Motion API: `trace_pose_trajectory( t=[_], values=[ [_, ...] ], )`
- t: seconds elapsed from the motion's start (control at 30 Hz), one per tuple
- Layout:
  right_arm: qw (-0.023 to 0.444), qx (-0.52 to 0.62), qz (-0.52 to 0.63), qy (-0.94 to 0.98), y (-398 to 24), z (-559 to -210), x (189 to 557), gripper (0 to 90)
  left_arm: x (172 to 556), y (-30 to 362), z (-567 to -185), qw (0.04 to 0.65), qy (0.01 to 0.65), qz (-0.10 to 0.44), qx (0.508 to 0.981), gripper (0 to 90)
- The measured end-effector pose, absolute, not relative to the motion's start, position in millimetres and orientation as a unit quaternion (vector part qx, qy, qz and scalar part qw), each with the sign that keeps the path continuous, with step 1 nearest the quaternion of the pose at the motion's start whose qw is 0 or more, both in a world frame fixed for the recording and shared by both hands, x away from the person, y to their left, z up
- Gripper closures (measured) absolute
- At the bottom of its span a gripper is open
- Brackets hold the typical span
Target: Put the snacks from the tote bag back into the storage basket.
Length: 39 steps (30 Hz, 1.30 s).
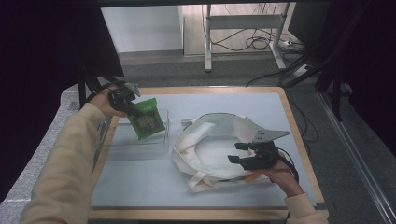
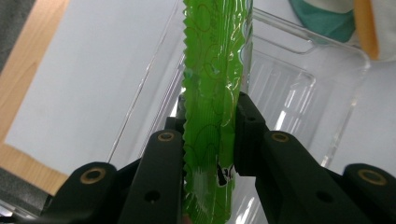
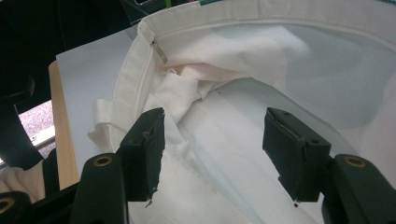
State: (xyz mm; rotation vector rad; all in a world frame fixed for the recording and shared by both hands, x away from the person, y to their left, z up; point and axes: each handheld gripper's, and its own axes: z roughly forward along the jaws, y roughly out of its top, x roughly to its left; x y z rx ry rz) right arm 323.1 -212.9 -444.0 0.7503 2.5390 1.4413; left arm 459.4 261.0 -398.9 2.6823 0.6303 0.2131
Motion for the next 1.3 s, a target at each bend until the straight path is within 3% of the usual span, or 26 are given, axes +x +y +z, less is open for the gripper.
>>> trace_pose_trajectory(
  t=[0.8,0.93,1.1,1.3],
  values=[
    [0.065,0.255,0.47,0.843,-214,-447,325,38.7,475,236,-419,0.194,0.218,0.153,0.944,65.9],
    [0.064,0.252,0.471,0.843,-214,-446,324,38.7,473,236,-409,0.214,0.211,0.177,0.937,54.2],
    [0.064,0.252,0.47,0.844,-214,-445,324,38.7,468,236,-388,0.245,0.207,0.202,0.926,50.7],
    [0.066,0.251,0.473,0.842,-215,-444,323,38.7,462,233,-378,0.272,0.202,0.195,0.92,50.0]
  ],
)
